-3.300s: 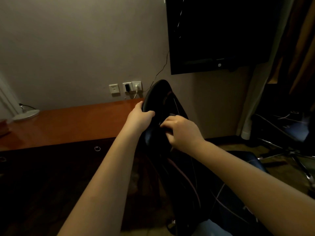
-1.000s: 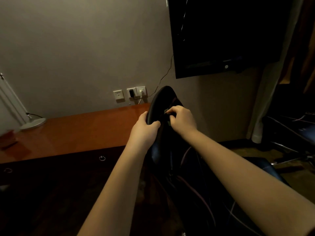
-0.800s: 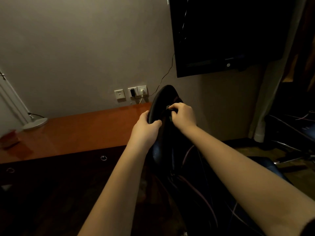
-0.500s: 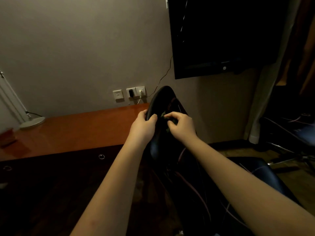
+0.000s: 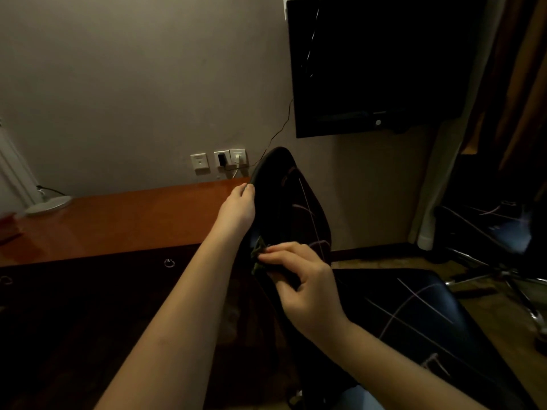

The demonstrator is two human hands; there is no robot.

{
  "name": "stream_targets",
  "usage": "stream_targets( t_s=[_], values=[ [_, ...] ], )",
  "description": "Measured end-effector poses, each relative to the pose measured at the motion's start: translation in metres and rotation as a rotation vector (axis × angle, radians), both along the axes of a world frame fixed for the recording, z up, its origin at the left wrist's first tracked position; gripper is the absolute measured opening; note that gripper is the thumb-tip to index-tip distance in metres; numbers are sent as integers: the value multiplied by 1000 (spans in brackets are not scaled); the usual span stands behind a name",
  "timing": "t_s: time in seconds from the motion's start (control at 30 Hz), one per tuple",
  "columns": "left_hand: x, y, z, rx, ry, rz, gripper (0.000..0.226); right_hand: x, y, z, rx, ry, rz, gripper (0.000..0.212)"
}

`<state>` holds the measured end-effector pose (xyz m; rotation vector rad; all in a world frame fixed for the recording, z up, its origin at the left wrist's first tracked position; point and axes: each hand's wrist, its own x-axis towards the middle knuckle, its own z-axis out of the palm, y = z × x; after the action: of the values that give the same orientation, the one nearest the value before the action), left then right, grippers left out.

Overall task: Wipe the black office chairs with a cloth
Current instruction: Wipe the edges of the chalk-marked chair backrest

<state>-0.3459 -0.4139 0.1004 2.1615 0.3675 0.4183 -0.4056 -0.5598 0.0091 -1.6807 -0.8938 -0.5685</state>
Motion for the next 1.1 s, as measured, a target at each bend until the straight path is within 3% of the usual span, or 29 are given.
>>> stream_targets(
  t_s=[0.17,0.4,0.67,0.77,0.97,1.1],
  values=[
    [7,5,-2,154,77,10,47,8,4,2,3,-88,0,28],
    [20,14,-5,98,82,68,42,49,20,23,38,-4,47,30],
    [16,12,-8,69,12,19,46,156,31,36,-168,221,-220,27],
    [14,10,-8,-24,-23,-11,46,174,29,41,-255,286,-255,25],
    [10,7,-9,-79,-55,2,45,184,12,48,-383,452,-229,43],
    [10,6,-7,-62,-48,7,45,177,-4,44,-390,538,-141,25]
  ],
)
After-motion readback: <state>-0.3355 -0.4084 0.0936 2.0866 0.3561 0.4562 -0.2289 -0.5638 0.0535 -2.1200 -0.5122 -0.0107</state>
